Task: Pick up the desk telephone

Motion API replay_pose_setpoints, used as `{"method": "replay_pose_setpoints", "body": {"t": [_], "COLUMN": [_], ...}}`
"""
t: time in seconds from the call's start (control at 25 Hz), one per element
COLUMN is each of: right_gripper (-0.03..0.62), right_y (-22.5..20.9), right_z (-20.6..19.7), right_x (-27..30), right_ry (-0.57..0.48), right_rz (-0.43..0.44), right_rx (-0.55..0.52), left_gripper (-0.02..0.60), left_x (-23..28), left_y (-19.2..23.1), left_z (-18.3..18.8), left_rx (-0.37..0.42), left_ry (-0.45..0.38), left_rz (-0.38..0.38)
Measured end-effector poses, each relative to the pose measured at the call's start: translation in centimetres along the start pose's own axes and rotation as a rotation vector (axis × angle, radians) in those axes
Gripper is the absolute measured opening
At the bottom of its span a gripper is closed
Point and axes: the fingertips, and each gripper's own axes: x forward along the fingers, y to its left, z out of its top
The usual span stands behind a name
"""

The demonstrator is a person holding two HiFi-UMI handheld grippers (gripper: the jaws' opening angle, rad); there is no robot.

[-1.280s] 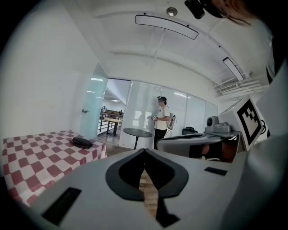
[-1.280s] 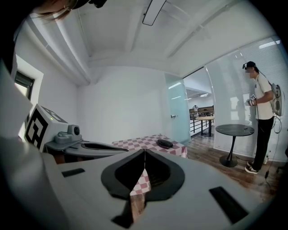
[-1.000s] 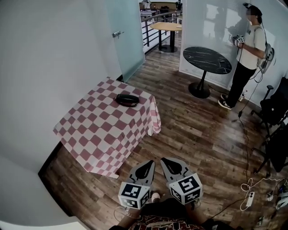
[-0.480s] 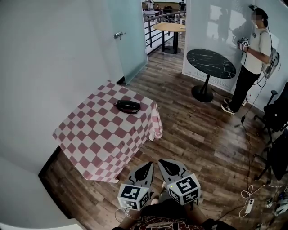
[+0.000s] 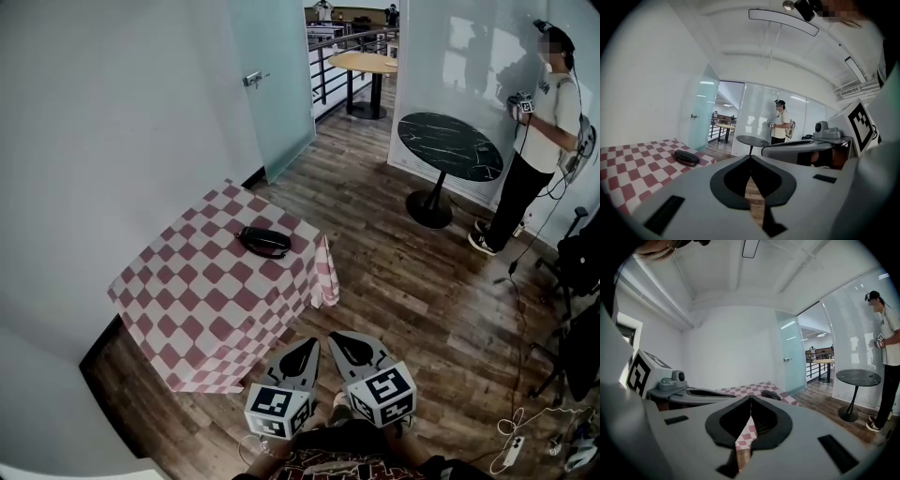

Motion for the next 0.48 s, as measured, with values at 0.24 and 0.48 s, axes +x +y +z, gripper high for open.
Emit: {"method": "replay_pose_setpoints", "body": {"t": [0.24,0.48], "right_gripper": [0.018,0.018], "right_y": [-2.6,-4.3], "right_z": [0.4,0.2], "right_x": [1.1,2.0], "right_ry": [0.008,0.016], "right_rz": [0.037,0.074], "right_rx": [-0.005,-0.013], "left_gripper": [0.006,0.006], "left_x": [2.7,4.3], "left_y": [0.6,0.9], "left_z": [0.8,1.0], "left_rx": [-0.014,-0.031], "left_ry": [-0.009,-0.038], "left_rz": [0.041,0.071]}}
